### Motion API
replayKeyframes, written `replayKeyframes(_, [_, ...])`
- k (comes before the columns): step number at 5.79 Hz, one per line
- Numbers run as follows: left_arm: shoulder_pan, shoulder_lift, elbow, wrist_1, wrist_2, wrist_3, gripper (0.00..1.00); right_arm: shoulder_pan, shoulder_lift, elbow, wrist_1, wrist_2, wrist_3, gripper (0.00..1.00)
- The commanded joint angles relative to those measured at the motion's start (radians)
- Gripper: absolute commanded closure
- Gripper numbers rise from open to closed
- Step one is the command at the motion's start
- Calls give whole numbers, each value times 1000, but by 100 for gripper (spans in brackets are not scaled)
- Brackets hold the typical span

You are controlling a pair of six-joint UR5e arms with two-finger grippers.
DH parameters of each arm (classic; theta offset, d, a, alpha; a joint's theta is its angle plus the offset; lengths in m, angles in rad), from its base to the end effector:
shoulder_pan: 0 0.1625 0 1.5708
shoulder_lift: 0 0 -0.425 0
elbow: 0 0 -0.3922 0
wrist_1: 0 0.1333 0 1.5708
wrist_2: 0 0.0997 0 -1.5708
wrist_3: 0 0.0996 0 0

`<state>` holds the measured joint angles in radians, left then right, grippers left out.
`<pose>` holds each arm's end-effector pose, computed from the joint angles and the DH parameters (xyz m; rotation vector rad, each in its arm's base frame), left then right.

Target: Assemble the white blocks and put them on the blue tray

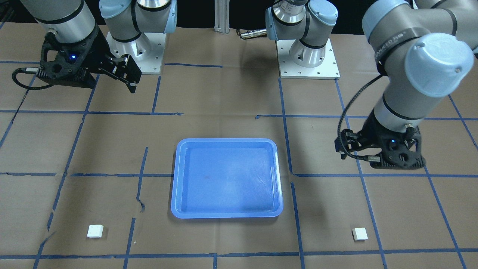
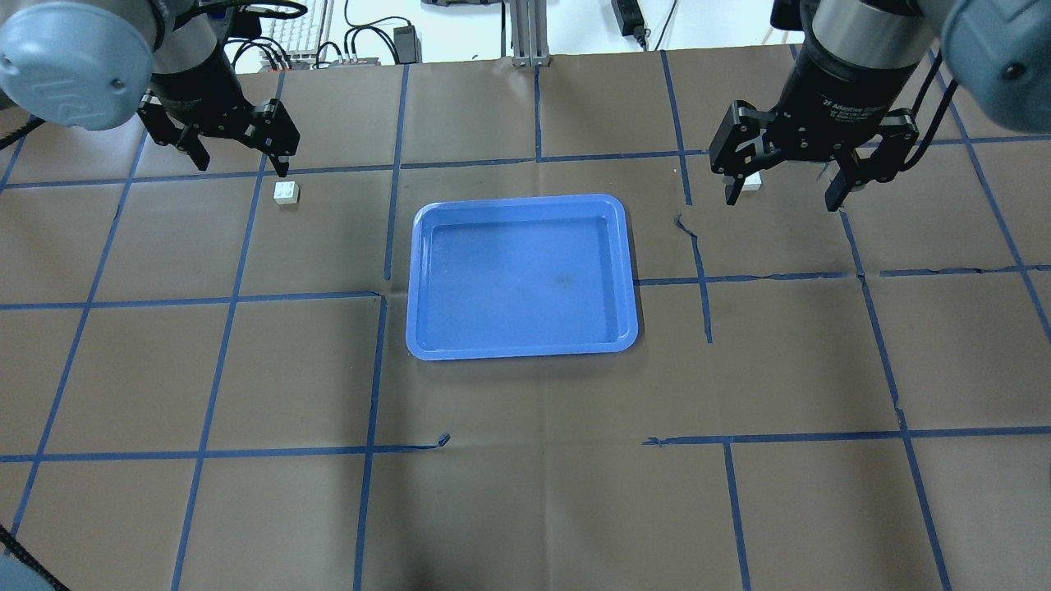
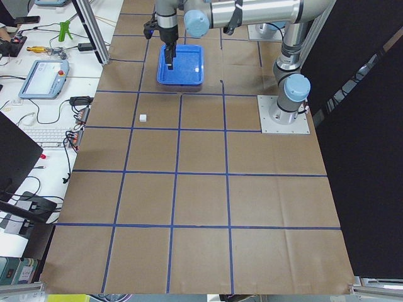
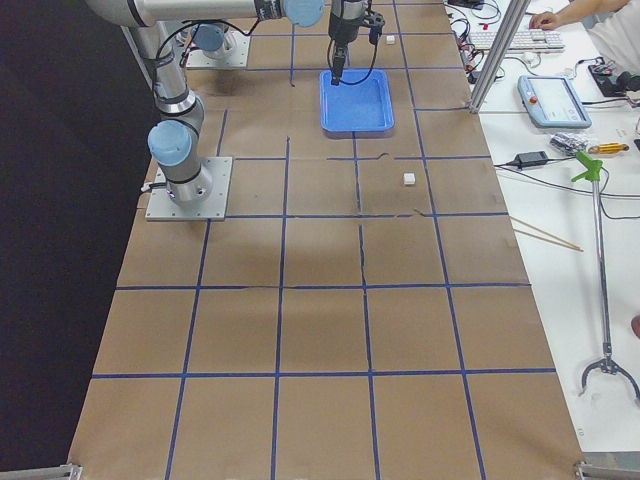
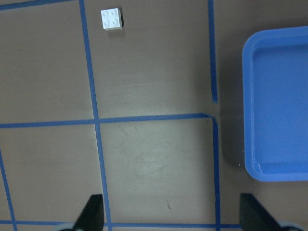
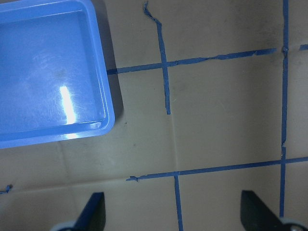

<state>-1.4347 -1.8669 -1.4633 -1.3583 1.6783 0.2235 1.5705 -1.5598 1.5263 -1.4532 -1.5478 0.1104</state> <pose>-0.0385 -0.6223 0.3989 0.1305 3.0287 -0.0065 0.1354 -0.4877 0.4930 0.1741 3.1156 0.1331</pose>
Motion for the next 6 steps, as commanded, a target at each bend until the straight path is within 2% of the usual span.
replayKeyframes(1, [106,-148,12,181,-78,118,1,-4,4,-2,-6,3,-125,0])
replayKeyframes(3, [109,-286,6,345,-80,131,1,-44,4,0,-47,12,-387,0])
replayKeyframes(4, [109,-332,-6,425,-81,154,1,-58,12,0,-49,14,-619,0])
replayKeyframes(6, [109,-365,-8,469,-98,154,1,-60,67,-3,-97,6,-1006,0])
